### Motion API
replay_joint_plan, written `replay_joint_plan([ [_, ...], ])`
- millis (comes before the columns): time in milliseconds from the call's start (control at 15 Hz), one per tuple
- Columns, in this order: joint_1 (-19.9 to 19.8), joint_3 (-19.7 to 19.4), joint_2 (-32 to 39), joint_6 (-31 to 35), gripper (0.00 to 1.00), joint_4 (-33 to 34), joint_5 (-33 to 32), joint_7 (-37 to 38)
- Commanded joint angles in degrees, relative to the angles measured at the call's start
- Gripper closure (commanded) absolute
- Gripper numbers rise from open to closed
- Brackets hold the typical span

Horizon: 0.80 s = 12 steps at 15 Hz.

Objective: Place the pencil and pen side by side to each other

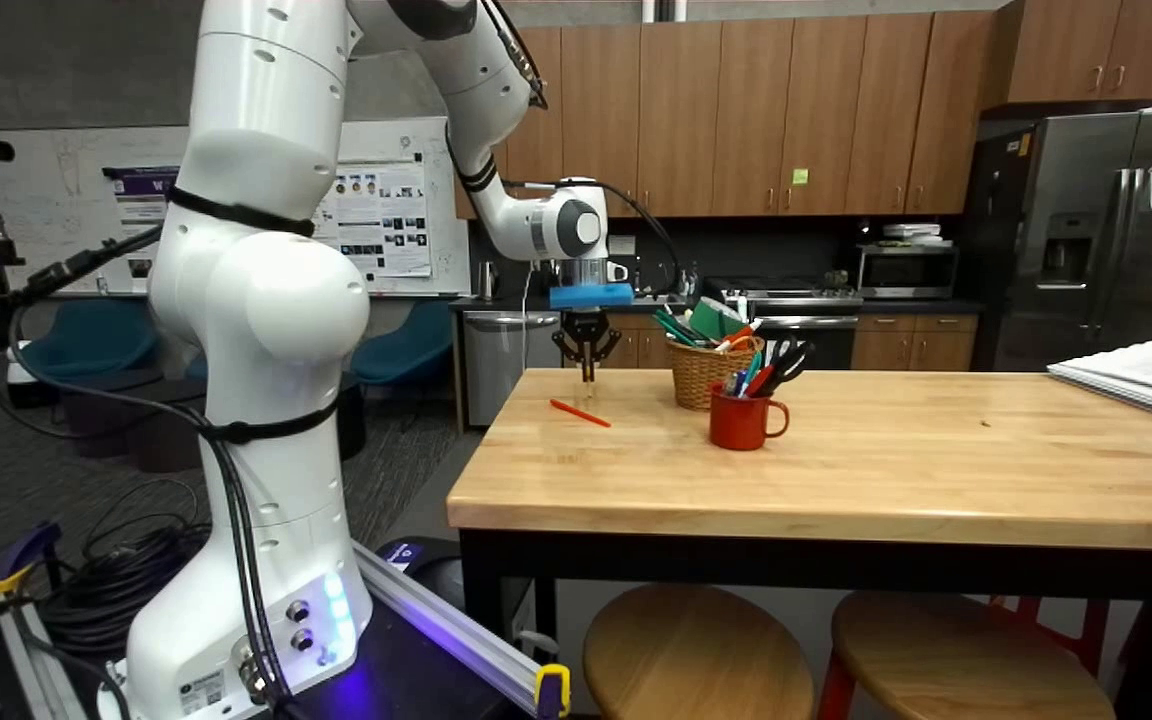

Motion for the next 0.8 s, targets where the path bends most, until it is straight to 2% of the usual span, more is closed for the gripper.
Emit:
replay_joint_plan([
  [0,-0.25,0.41,-4.07,-0.47,0.98,-4.06,1.80,2.20],
  [333,0.63,0.03,-7.22,-0.29,0.98,-8.17,4.18,9.64],
  [733,2.21,-0.19,-10.95,-1.41,0.98,-12.93,6.78,25.11],
])
